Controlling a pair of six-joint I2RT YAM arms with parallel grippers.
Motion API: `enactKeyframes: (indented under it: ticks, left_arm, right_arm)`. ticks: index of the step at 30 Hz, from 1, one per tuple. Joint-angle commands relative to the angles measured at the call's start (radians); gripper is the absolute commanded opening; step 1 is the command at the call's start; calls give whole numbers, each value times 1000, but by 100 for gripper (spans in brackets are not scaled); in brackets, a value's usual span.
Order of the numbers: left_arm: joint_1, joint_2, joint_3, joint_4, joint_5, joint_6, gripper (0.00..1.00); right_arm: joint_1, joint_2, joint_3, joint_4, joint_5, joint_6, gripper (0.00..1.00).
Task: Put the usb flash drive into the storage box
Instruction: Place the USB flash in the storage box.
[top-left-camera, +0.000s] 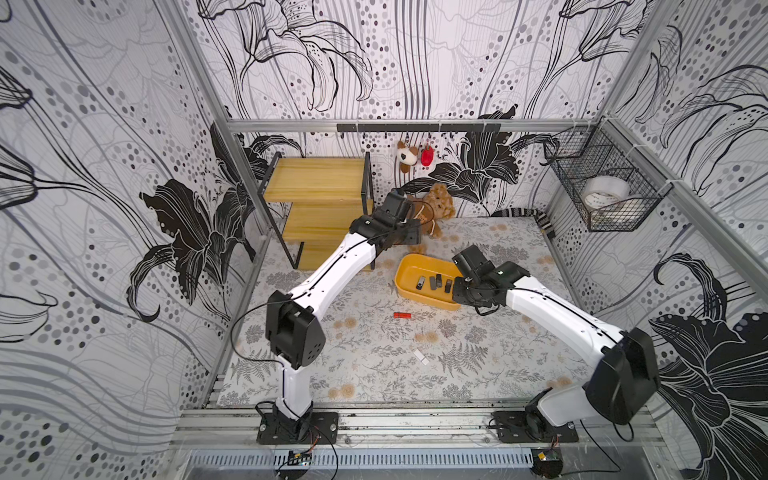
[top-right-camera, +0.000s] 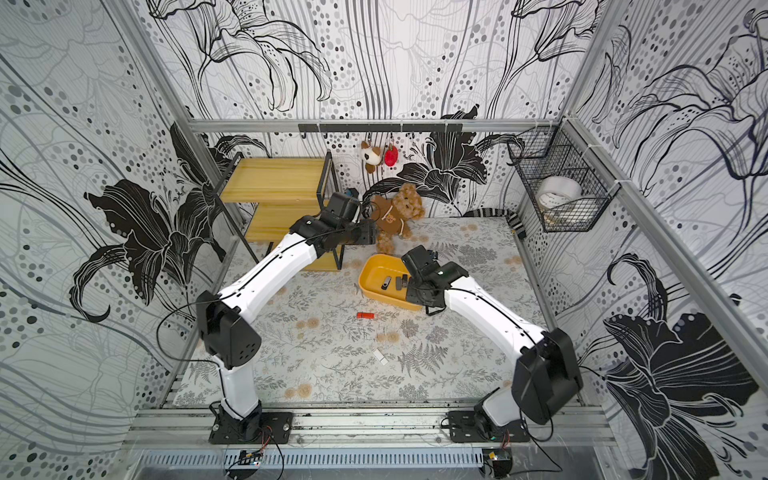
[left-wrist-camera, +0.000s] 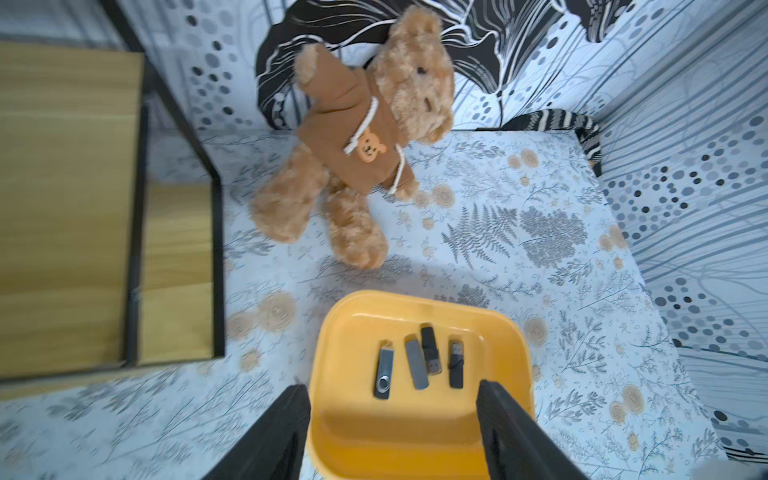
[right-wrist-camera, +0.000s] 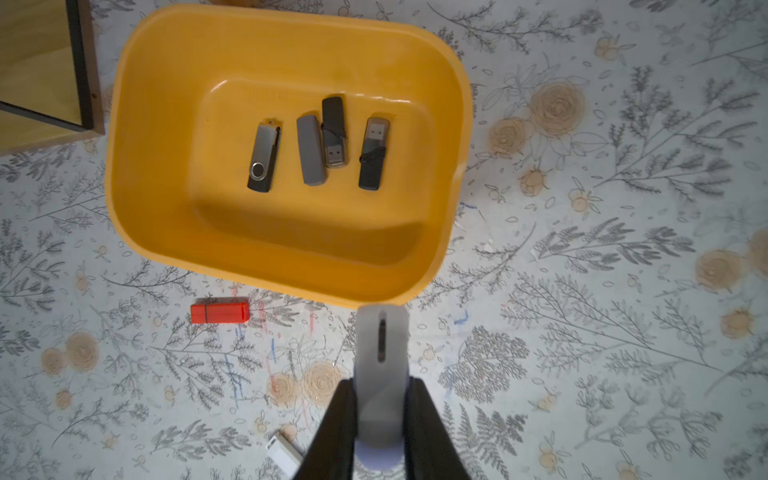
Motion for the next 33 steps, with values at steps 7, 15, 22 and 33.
enactKeyframes:
  ticks: [7, 15, 22, 33]
  left_arm:
    - [3, -219, -475, 61, -51, -56, 72]
    - [0, -323, -633, 83, -42, -92, 73]
    - [-13, -358, -702, 97, -34, -114, 73]
    - [-15, -360, -724, 100, -47, -114, 73]
  right_arm:
    - [-6, 303, 261, 71, -60, -115, 0]
    - [-5, 535, 493, 44, -146, -149, 0]
    - [-4, 673, 622, 14, -162, -169, 0]
    - [-5, 805, 716, 1, -179, -179, 0]
